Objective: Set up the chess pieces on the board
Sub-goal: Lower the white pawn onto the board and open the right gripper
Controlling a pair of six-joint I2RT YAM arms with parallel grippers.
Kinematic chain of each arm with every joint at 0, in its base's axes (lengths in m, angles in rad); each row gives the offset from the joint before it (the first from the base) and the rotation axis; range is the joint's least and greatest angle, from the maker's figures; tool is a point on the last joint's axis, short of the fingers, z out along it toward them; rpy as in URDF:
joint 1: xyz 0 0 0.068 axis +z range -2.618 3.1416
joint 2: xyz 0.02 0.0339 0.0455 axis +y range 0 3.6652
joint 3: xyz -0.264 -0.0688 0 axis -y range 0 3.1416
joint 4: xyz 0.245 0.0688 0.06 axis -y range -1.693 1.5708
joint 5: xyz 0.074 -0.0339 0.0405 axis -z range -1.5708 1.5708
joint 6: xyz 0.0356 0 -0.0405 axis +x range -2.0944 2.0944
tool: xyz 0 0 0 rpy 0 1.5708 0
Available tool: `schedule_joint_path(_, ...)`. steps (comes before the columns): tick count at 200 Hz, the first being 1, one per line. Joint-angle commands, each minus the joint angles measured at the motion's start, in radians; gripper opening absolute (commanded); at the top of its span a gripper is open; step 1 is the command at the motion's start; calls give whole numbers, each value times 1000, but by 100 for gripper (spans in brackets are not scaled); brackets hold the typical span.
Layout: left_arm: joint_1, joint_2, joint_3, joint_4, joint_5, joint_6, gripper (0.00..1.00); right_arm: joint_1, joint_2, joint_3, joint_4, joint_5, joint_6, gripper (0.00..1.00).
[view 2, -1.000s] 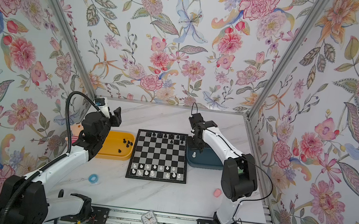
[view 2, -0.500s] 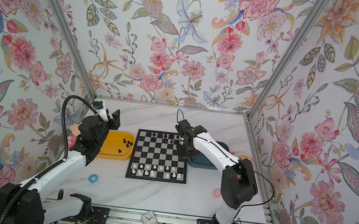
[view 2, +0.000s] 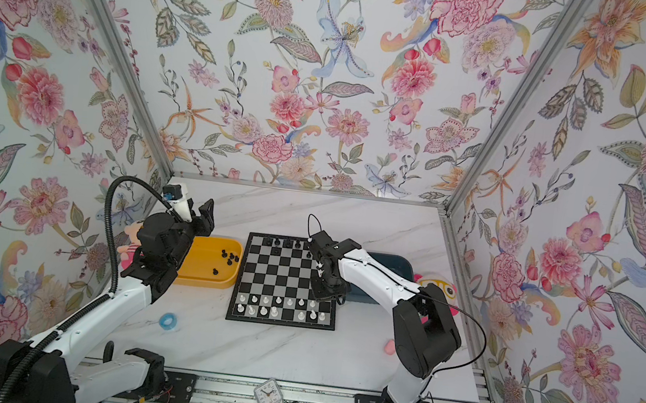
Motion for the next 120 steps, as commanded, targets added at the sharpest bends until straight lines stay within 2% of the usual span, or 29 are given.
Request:
schedule_joint_path(1, 11, -18, -16, 8, 6, -9, 61, 4, 15, -29, 12, -5, 20, 4)
schedule_joint_path(120, 11, -14, -12, 5, 13, -8, 61, 5, 57, -72, 59, -34, 19, 4)
